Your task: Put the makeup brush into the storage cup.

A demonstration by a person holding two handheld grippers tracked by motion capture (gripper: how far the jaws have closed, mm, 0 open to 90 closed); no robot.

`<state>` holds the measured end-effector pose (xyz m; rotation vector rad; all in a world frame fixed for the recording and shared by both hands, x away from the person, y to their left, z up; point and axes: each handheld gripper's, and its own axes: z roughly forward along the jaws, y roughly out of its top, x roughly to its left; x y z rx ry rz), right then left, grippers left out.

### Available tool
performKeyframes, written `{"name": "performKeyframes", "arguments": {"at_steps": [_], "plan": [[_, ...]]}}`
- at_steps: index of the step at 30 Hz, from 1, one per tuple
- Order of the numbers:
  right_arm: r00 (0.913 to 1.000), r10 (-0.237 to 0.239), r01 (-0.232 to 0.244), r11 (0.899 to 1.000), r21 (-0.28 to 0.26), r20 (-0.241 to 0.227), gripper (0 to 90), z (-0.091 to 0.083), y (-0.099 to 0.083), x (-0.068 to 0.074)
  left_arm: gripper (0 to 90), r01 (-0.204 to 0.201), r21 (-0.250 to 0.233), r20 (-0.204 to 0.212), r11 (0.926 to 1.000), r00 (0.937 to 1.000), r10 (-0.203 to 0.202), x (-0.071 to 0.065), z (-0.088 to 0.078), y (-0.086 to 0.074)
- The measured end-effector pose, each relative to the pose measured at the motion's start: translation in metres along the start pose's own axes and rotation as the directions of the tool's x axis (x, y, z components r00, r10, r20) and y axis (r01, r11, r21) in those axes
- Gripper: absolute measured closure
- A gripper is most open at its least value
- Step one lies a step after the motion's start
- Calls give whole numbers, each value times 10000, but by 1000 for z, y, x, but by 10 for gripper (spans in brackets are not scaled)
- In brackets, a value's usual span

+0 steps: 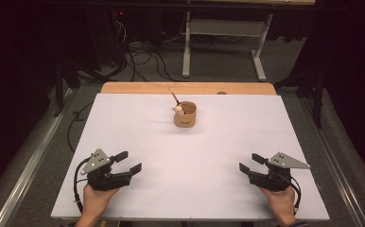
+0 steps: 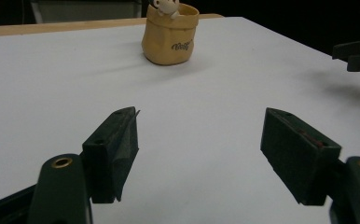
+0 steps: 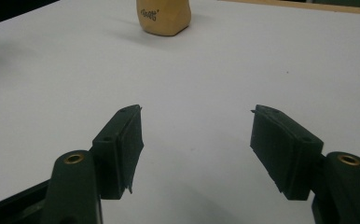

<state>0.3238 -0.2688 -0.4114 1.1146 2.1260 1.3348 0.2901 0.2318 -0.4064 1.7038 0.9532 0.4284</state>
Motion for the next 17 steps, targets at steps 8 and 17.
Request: {"name": "performKeyframes", "arguments": {"at_steps": [8, 17], "plan": [[10000, -60, 60, 10000, 37, -6, 358, 1, 0, 2, 281, -16, 8, 0, 10000, 10000, 16, 0, 0, 0], [10000, -71, 71, 10000, 27, -17, 358, 1, -1, 1, 281, -6, 11, -5, 10000, 10000, 6, 0, 0, 0]]}}
